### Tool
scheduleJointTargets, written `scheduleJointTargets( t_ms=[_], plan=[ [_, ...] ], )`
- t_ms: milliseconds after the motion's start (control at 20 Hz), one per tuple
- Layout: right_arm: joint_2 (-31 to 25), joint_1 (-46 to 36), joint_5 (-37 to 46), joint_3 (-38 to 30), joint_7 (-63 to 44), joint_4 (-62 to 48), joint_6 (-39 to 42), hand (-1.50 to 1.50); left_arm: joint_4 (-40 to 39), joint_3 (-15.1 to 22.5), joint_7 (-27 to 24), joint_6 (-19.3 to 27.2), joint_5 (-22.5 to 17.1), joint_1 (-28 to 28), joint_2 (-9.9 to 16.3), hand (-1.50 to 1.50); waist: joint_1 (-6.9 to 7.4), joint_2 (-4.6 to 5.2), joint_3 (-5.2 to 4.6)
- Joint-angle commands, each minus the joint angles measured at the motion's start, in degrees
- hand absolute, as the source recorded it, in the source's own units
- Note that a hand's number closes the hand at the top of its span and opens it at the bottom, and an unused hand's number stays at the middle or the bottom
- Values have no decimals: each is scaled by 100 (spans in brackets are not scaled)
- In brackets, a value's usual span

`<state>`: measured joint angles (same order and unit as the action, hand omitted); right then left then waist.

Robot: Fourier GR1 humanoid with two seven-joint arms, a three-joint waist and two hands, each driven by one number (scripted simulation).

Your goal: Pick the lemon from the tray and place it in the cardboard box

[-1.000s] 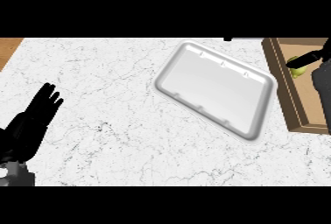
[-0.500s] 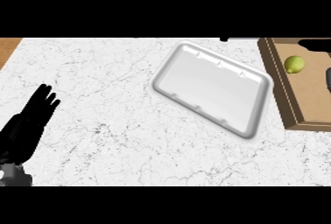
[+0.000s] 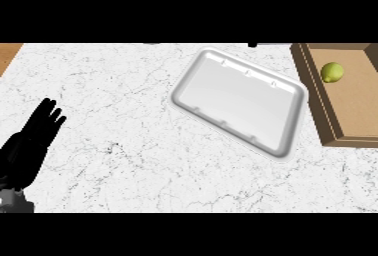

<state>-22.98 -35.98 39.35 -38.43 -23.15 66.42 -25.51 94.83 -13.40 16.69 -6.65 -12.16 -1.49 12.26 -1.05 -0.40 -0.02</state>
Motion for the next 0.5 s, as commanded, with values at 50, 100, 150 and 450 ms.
scheduleJointTargets(
  t_ms=[50,100,150,450],
  plan=[
    [-31,1161,-675,-33,-170,1576,907,-150,-241,-25,-93,12,80,-71,-15,0,-2,12,-2],
    [161,1517,-724,-33,-179,2001,871,-150,289,85,70,63,55,156,-120,0,20,5,-1],
    [-121,1158,-611,109,-628,1996,935,-150,377,8,207,24,-78,72,-62,0,77,21,-1],
    [-350,1926,-1412,-276,184,1758,1010,-150,136,-96,90,-105,-39,-64,60,0,101,37,2]
  ],
)
